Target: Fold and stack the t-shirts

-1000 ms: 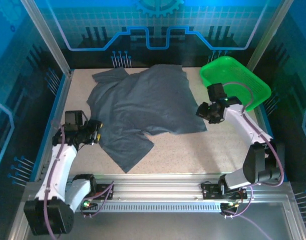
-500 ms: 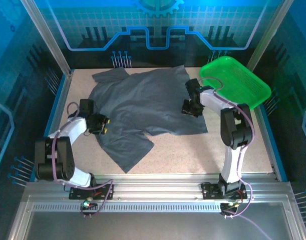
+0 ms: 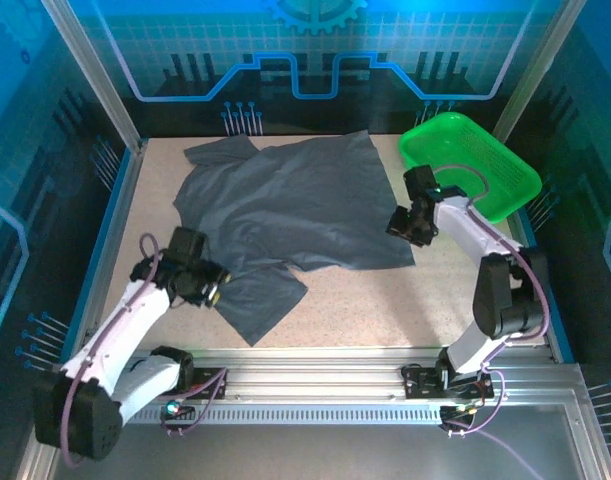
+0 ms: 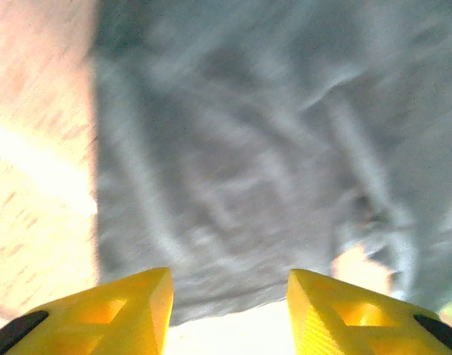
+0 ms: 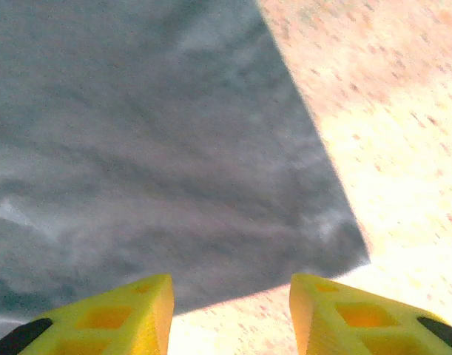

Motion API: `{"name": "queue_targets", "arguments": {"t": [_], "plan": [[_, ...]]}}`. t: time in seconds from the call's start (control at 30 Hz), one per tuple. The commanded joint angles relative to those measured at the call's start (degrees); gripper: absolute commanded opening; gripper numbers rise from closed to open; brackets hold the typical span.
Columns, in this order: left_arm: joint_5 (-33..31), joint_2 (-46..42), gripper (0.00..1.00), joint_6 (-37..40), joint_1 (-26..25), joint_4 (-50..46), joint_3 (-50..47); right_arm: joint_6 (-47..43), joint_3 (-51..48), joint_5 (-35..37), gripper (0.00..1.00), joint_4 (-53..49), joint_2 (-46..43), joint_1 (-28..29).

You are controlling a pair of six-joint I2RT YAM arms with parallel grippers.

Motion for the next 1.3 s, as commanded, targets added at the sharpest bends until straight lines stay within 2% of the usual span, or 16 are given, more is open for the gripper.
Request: {"name": "queue_targets", "arguments": {"t": [0.0,0.17,0.33,0.6,0.7,0.8,0.9,1.0,1.27], "plan": [[2.4,-2.6,0.46,-8.7,-7.0,-5.6,-5.2,1.6,-5.1,-4.0,0.47,0.7,-2.3,-1.8],[2.2,3.2,0.50,-16.5,-20.5,4.7,-8.5,1.4,-9.5,-6.2,0.48,2.9,-3.5,-3.3],[-1.6,9.0,0.49,-20.7,-26.0,9.1,-8.1,0.4,-10.3,-7.4,0.49,2.9,-5.2,-4.2],[-2.7,16.8,0.35,-19.0,-27.0,11.8,-8.8,0.2,-10.3,-7.8,0.49,2.5,-5.9,-4.9],[-4.7,18.6,0.16,-17.9,-26.6,11.4,-9.0,1.3,-10.4,-7.1,0.50,2.0,-5.4,-4.9],[-7.6,15.9,0.00,-17.9,-26.6,6.8,-8.4,3.4,-10.8,-5.5,0.51,1.8,-5.0,-5.0],[-10.7,9.1,0.00,-18.1,-26.5,1.7,-8.1,4.8,-10.9,-3.6,0.50,2.7,-3.6,-5.1],[-11.0,3.8,0.00,-17.6,-25.2,-0.9,-8.0,6.3,-11.1,-2.3,0.49,3.7,-1.0,-5.7],[-11.6,-1.9,0.00,-17.5,-24.4,-7.1,-6.2,7.6,-10.8,-2.0,0.44,5.8,4.6,-6.9]]}}
